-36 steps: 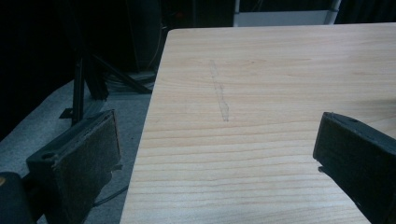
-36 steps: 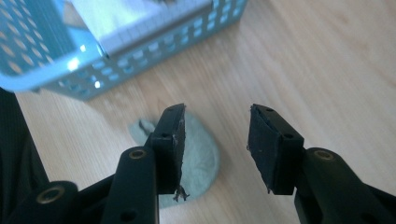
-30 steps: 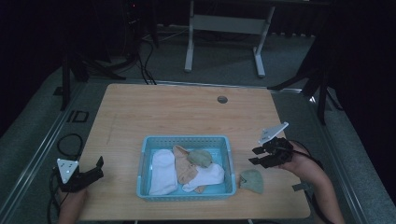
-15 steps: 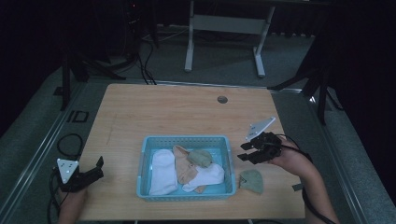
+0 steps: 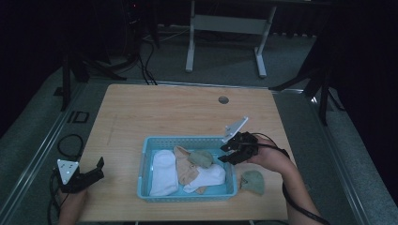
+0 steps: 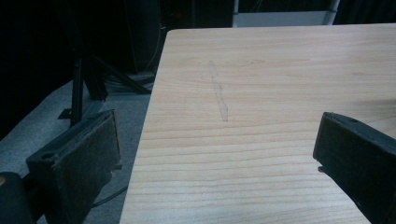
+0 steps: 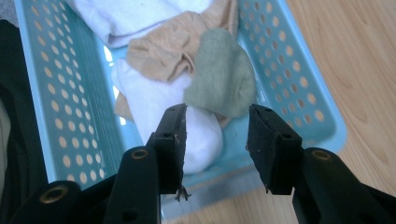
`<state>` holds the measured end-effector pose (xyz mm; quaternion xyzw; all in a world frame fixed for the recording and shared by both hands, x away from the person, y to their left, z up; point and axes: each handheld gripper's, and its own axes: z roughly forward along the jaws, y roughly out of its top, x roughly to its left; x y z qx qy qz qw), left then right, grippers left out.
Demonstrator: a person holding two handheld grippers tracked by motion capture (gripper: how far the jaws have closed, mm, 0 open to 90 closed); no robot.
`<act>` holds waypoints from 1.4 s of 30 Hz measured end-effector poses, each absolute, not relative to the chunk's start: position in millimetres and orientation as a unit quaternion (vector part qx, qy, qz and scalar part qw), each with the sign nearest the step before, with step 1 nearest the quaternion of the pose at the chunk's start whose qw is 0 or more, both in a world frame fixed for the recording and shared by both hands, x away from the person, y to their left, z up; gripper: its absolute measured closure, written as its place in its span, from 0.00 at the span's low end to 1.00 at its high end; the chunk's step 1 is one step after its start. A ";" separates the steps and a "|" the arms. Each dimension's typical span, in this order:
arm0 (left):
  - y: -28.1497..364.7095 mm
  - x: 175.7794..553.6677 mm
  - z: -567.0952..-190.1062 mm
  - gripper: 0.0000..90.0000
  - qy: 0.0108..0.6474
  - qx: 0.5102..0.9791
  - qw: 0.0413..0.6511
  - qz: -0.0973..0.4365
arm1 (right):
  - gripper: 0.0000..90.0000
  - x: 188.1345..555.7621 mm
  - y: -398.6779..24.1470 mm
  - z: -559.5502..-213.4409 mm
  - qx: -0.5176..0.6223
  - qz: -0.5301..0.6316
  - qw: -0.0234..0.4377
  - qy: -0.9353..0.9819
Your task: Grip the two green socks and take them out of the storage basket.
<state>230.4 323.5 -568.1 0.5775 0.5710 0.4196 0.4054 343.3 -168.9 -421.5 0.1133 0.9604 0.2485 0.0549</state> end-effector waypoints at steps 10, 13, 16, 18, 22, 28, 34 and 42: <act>323.3 230.8 -568.0 0.00 0.571 0.578 0.405 0.420 | 0.64 347.0 -144.0 -432.7 0.094 0.242 0.043 0.965; 323.3 230.8 -568.0 0.00 0.571 0.578 0.405 0.420 | 0.64 348.2 -137.7 -436.8 0.094 0.240 0.039 0.965; 323.4 230.7 -568.0 0.00 0.571 0.578 0.405 0.420 | 0.64 350.5 -131.0 -441.5 0.093 0.242 0.033 0.965; 323.4 230.7 -568.0 0.00 0.571 0.577 0.405 0.420 | 0.63 352.1 -126.6 -445.7 0.092 0.242 0.036 0.965; 323.4 230.8 -568.0 0.00 0.570 0.578 0.406 0.420 | 0.63 355.8 -121.1 -455.2 0.096 0.239 0.033 0.966; 323.5 230.7 -568.1 0.00 0.570 0.577 0.406 0.420 | 0.61 361.3 -115.4 -469.4 0.104 0.227 0.028 0.968; 323.5 230.8 -568.0 0.00 0.571 0.578 0.405 0.420 | 0.59 363.3 -109.7 -480.9 0.110 0.215 0.032 0.970; 323.5 230.9 -568.1 0.00 0.571 0.577 0.406 0.419 | 0.56 368.7 -105.3 -490.8 0.123 0.194 0.034 0.973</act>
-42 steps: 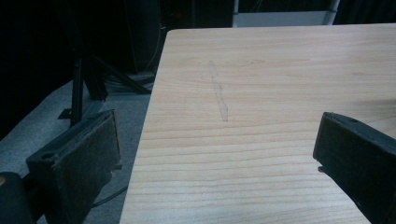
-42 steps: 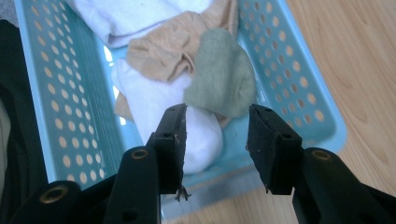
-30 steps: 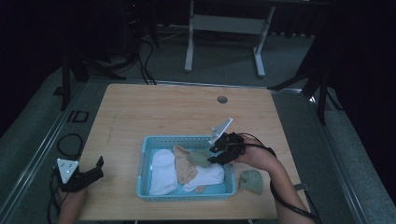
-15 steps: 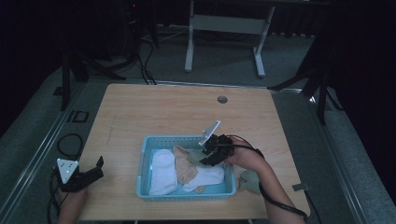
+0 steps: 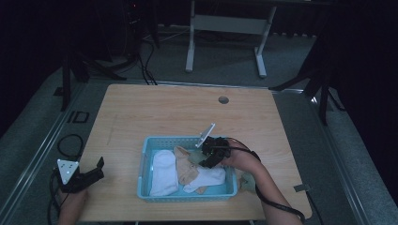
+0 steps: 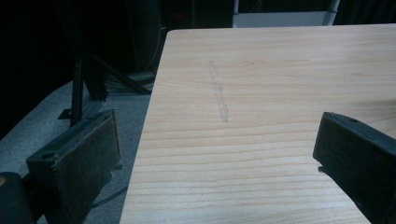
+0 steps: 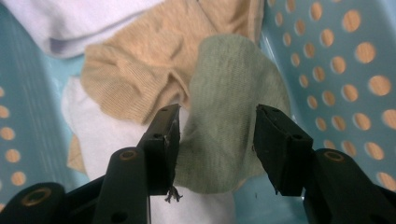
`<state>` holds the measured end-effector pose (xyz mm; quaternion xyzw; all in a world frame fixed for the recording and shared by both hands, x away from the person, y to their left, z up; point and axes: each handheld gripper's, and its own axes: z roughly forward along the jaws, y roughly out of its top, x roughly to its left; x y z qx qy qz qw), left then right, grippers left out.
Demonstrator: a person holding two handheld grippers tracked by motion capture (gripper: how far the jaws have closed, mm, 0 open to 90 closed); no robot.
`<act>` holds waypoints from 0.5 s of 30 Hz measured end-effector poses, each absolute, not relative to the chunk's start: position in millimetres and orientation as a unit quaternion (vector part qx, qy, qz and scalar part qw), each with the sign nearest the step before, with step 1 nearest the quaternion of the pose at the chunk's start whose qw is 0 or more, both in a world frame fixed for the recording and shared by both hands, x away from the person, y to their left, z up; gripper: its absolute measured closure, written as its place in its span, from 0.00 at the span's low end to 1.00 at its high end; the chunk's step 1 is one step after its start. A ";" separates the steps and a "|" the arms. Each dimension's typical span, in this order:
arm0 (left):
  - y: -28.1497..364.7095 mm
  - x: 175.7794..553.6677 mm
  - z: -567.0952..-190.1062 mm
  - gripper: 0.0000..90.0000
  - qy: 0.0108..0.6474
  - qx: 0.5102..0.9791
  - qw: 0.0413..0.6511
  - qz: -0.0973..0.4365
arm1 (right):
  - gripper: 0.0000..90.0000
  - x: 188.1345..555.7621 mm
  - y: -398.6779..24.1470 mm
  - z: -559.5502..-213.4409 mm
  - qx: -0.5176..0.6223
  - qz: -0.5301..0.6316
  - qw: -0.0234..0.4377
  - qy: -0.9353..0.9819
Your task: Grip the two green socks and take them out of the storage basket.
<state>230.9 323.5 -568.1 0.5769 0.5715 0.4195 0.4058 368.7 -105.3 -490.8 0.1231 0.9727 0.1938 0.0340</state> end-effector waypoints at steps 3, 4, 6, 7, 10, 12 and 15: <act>323.5 230.8 -568.0 0.00 0.571 0.577 0.406 0.420 | 0.56 369.8 -104.0 -494.2 0.126 0.189 0.035 0.973; 323.5 230.7 -568.0 0.00 0.571 0.577 0.406 0.420 | 0.56 370.4 -103.7 -495.2 0.128 0.188 0.036 0.973; 323.5 230.8 -568.0 0.00 0.571 0.577 0.406 0.420 | 0.58 370.6 -103.5 -496.0 0.127 0.187 0.036 0.973; 323.5 230.7 -568.1 0.00 0.571 0.577 0.406 0.420 | 0.60 371.1 -103.3 -497.2 0.129 0.184 0.033 0.974; 323.5 230.7 -568.1 0.00 0.571 0.577 0.406 0.420 | 0.65 371.3 -102.2 -500.9 0.128 0.175 0.032 0.976; 323.5 230.7 -568.1 0.00 0.571 0.577 0.406 0.420 | 0.69 371.4 -102.1 -501.7 0.127 0.173 0.031 0.976; 323.5 230.7 -568.1 0.00 0.571 0.577 0.406 0.420 | 0.84 371.0 -102.7 -501.2 0.124 0.175 0.030 0.976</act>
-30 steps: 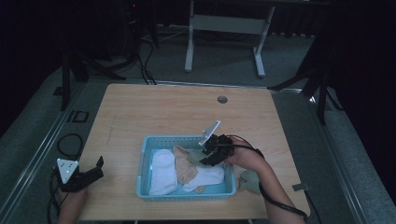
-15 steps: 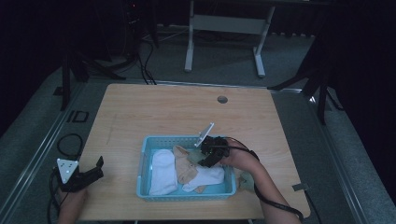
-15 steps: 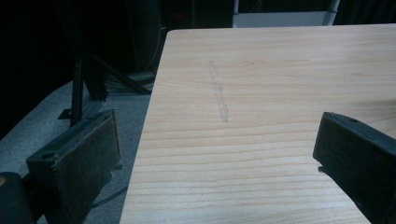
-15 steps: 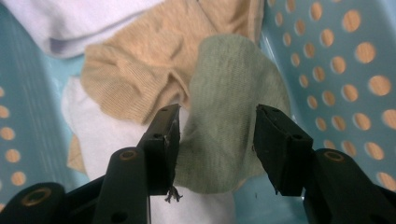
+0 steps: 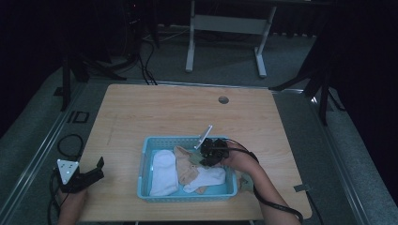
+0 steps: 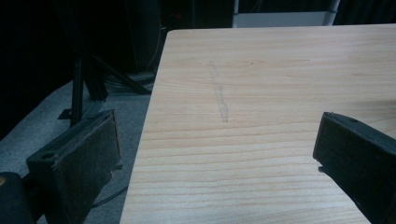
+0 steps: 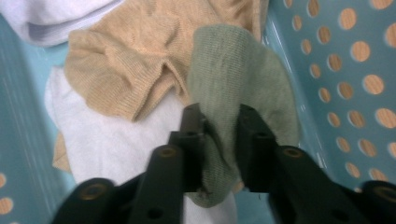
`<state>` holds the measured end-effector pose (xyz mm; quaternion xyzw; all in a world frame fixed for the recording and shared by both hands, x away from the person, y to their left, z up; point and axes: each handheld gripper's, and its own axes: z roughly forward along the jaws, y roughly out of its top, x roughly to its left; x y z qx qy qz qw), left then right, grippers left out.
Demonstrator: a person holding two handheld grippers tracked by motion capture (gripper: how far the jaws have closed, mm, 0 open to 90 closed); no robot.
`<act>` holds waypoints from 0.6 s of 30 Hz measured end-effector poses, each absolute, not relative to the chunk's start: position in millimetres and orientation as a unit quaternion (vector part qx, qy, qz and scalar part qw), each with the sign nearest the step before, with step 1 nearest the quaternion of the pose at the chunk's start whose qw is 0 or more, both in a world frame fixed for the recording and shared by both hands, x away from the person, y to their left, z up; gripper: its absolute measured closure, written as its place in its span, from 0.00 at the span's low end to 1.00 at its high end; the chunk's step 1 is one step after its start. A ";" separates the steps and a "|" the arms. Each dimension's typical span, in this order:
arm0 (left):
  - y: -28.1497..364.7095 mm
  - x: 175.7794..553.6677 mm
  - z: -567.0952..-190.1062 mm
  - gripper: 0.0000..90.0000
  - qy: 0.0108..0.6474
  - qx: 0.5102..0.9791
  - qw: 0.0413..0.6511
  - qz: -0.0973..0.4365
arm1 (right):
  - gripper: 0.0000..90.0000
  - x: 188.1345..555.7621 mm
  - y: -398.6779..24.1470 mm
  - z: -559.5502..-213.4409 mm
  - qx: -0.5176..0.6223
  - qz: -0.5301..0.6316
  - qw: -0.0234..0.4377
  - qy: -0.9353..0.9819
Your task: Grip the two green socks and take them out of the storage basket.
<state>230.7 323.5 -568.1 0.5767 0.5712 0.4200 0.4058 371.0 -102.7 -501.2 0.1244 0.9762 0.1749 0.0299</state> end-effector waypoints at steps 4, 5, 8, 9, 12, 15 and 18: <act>323.5 230.7 -568.1 0.00 0.571 0.577 0.406 0.420 | 0.91 367.6 -106.5 -491.3 0.114 0.183 0.037 0.976; 323.5 230.8 -568.1 0.00 0.572 0.577 0.406 0.420 | 0.91 367.6 -106.5 -491.3 0.114 0.183 0.037 0.976; 323.4 230.7 -568.0 0.00 0.571 0.577 0.405 0.420 | 0.91 364.2 -107.9 -485.0 0.108 0.181 0.042 0.977; 323.4 230.7 -568.0 0.00 0.571 0.577 0.405 0.421 | 0.91 360.8 -110.0 -476.3 0.103 0.184 0.047 0.976; 323.4 230.7 -568.0 0.00 0.572 0.577 0.404 0.421 | 0.91 359.1 -111.4 -470.2 0.103 0.189 0.054 0.975; 323.3 230.8 -568.0 0.00 0.572 0.577 0.404 0.421 | 0.91 357.1 -114.2 -460.5 0.105 0.201 0.056 0.972; 323.2 230.9 -568.0 0.00 0.572 0.577 0.404 0.421 | 0.91 356.3 -117.4 -451.7 0.107 0.210 0.058 0.970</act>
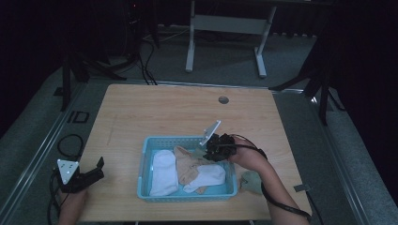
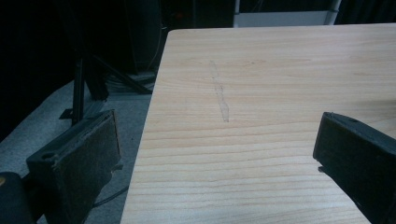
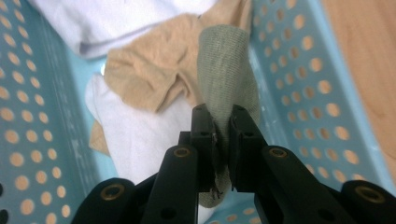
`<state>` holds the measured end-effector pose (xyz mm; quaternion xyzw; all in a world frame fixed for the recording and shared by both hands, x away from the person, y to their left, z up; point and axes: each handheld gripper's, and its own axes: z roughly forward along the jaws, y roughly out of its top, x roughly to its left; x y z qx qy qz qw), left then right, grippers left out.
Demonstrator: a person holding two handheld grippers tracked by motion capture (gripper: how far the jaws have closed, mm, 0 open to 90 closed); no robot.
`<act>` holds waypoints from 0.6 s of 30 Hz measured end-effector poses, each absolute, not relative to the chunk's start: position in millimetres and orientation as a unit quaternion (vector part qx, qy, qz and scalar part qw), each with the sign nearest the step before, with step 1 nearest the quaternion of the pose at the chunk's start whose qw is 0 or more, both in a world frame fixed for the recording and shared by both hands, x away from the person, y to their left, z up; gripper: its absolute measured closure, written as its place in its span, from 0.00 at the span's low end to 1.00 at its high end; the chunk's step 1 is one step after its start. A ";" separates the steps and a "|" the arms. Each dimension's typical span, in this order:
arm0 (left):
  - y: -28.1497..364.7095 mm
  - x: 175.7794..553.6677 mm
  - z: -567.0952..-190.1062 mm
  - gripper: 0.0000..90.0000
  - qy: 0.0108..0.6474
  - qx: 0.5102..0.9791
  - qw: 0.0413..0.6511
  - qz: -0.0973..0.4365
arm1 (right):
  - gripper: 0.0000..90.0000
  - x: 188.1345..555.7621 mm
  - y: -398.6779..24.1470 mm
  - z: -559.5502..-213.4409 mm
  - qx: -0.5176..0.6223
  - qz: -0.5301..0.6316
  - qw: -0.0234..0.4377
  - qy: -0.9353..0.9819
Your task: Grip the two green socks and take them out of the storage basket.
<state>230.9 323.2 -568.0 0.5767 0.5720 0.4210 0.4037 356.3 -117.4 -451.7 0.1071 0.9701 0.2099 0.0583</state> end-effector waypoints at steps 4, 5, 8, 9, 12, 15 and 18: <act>323.3 230.9 -568.0 0.00 0.573 0.577 0.404 0.420 | 0.91 350.8 -120.6 -438.9 0.101 0.222 0.081 0.966; 323.3 230.9 -568.0 0.00 0.573 0.576 0.404 0.421 | 0.91 349.6 -121.3 -435.9 0.102 0.226 0.084 0.965; 323.3 231.0 -568.0 0.00 0.573 0.576 0.404 0.421 | 0.91 346.4 -125.1 -423.7 0.101 0.240 0.085 0.962; 323.3 231.0 -568.0 0.00 0.573 0.576 0.404 0.421 | 0.91 346.3 -126.4 -420.5 0.101 0.243 0.083 0.961; 323.4 231.0 -568.0 0.00 0.573 0.576 0.403 0.421 | 0.91 345.4 -129.3 -413.7 0.103 0.247 0.088 0.960; 323.4 231.1 -568.0 0.00 0.573 0.576 0.403 0.421 | 0.91 344.9 -132.9 -407.9 0.103 0.256 0.089 0.957; 323.3 231.1 -568.0 0.00 0.573 0.576 0.404 0.421 | 0.91 343.8 -136.6 -400.2 0.106 0.266 0.094 0.953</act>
